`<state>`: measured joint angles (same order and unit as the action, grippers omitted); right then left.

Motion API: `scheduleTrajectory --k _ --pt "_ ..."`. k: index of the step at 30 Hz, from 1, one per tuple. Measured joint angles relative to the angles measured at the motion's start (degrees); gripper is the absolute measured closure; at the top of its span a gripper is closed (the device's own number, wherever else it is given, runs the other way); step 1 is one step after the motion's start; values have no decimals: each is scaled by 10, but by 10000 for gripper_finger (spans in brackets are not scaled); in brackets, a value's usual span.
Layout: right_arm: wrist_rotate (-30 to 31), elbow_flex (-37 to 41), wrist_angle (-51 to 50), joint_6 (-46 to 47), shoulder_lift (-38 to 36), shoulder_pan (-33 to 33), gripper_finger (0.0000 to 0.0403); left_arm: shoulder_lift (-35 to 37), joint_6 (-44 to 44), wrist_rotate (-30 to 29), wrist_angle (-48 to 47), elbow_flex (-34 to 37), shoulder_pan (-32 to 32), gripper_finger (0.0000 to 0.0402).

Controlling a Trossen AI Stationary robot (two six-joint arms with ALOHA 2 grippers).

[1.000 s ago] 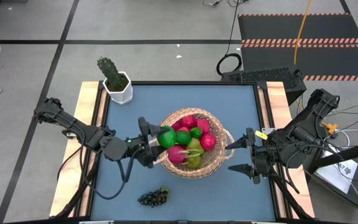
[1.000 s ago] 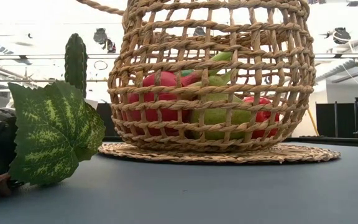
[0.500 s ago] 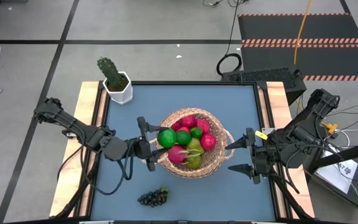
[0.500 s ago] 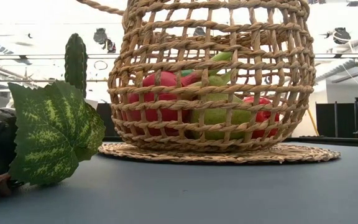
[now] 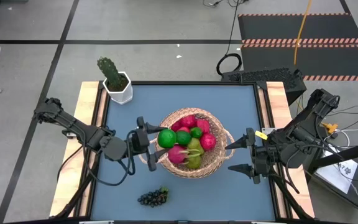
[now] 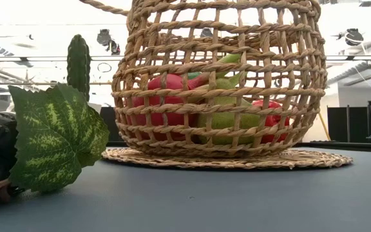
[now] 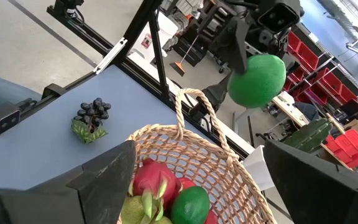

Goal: Build produce basket
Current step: Put the dark green lime into the brown basket

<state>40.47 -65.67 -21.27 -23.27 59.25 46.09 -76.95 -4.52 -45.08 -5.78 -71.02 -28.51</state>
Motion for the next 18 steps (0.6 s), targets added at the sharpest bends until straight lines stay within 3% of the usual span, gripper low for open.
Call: scheduleTrajectory --k 11,18 --pt "0 0 0 0 0 0 55 0 -167 1 0 0 0 78" --pt "0 0 0 0 0 0 55 0 -146 1 0 0 0 78"
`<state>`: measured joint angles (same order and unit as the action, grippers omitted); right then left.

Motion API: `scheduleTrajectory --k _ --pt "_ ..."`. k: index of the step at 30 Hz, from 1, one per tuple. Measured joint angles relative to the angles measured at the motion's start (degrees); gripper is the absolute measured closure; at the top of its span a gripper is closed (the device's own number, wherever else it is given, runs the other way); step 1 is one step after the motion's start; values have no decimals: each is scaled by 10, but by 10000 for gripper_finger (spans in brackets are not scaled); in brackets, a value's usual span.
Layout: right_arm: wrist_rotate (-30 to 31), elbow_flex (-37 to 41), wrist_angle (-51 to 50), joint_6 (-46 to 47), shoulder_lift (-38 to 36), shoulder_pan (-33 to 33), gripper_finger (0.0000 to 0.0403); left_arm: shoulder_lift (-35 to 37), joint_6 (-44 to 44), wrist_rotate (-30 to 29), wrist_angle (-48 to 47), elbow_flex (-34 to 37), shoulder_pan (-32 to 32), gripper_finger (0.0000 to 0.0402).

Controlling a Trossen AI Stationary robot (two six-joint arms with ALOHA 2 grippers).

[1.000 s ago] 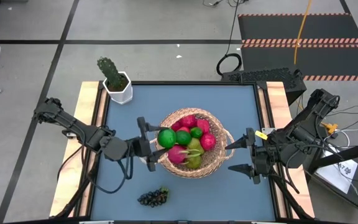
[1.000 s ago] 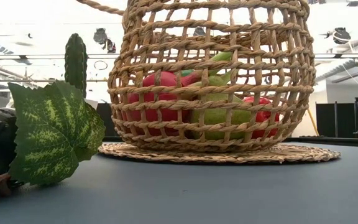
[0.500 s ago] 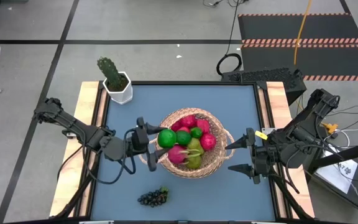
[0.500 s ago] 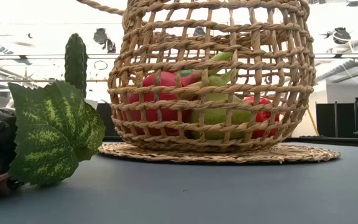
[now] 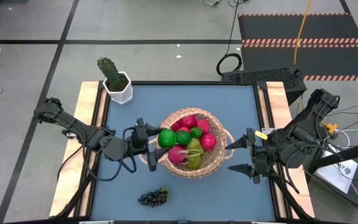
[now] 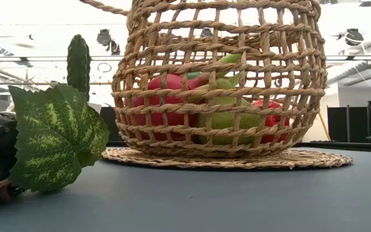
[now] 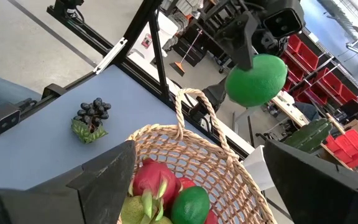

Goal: Build produce basket
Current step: Put the dark green lime into the brown basket

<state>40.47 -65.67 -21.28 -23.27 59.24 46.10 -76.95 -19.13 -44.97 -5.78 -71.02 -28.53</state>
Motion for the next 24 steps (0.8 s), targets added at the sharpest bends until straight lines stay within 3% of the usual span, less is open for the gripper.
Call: scheduleTrajectory --k 11,24 --pt "0 0 0 0 0 0 55 0 284 0 1 0 0 78" --pt "0 0 -4 0 0 0 55 0 252 20 16 0 24 78"
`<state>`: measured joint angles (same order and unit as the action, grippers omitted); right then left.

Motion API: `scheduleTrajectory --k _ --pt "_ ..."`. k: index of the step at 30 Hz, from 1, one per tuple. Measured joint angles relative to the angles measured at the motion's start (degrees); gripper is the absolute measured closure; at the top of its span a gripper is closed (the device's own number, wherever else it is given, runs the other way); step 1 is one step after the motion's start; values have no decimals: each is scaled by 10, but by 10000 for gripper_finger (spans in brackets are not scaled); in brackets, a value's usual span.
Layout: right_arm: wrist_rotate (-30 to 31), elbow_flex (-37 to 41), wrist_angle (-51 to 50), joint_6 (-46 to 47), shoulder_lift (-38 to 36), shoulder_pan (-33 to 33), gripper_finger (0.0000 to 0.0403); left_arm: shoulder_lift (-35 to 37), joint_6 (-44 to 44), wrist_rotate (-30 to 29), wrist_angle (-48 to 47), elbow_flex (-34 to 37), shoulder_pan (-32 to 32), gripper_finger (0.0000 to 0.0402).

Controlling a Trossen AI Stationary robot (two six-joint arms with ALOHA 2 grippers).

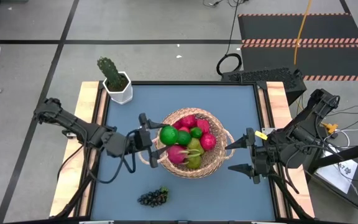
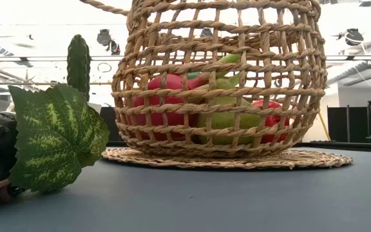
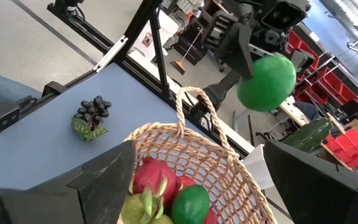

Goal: Build produce basket
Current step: Put the dark green lime into the brown basket

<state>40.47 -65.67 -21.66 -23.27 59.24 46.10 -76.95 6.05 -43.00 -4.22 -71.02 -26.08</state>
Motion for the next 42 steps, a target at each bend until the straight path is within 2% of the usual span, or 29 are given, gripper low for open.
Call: scheduleTrajectory --k 6,9,19,31,35,37,42 --pt "0 0 -1 -1 0 0 55 0 24 172 21 -1 50 78" --pt "0 0 -1 -1 0 0 55 0 28 214 25 -4 70 78" --pt "0 0 0 -1 0 0 55 -7 26 220 -4 -4 86 78" --pt "0 0 0 0 0 0 55 -8 -27 220 -6 -12 93 78" --pt "2 0 1 -2 0 0 55 -20 -21 220 -48 -70 103 78" --pt "2 0 2 -3 0 0 55 -38 -21 214 -107 -112 107 78" --pt "2 0 3 -5 0 0 55 -125 -17 202 -220 -228 113 78"
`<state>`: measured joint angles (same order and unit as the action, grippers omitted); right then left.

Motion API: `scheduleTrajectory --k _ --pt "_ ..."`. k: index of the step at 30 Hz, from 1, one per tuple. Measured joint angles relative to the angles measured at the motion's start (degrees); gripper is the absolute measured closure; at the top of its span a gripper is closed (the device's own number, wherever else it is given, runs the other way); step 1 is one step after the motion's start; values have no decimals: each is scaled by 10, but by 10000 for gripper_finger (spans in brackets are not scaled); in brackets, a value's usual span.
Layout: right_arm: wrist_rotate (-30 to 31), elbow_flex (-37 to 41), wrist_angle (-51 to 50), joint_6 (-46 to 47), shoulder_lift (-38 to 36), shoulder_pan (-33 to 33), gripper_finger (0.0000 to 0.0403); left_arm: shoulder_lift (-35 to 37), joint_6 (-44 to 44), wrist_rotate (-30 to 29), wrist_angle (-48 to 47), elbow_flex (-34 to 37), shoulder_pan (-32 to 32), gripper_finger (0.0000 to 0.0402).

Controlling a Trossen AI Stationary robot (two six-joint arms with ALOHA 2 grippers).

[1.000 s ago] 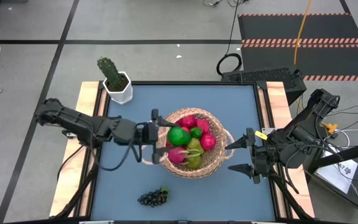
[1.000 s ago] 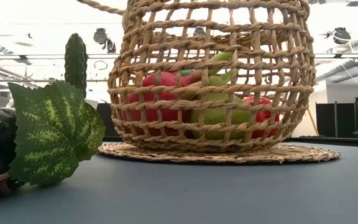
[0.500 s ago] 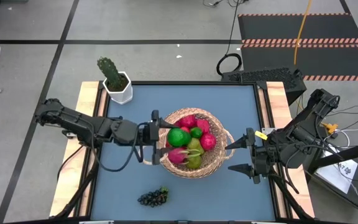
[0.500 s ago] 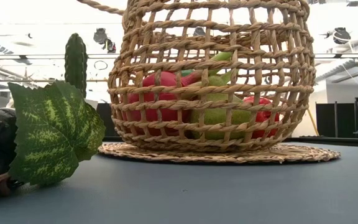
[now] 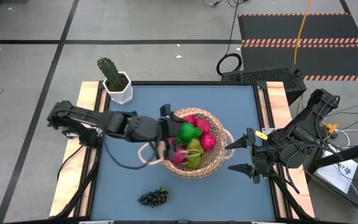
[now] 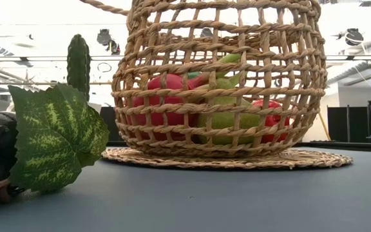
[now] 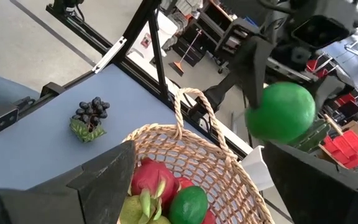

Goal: Build produce basket
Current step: Put the dark green lime into the brown basket

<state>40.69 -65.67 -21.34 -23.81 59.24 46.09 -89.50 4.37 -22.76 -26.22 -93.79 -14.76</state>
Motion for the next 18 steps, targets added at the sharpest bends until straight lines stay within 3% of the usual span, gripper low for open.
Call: scheduleTrajectory --k 9,18 --pt "0 0 -5 5 0 0 55 -140 -9 2 -84 -135 18 78" --pt "0 0 -10 6 0 0 55 -204 -30 34 -105 -162 33 78"
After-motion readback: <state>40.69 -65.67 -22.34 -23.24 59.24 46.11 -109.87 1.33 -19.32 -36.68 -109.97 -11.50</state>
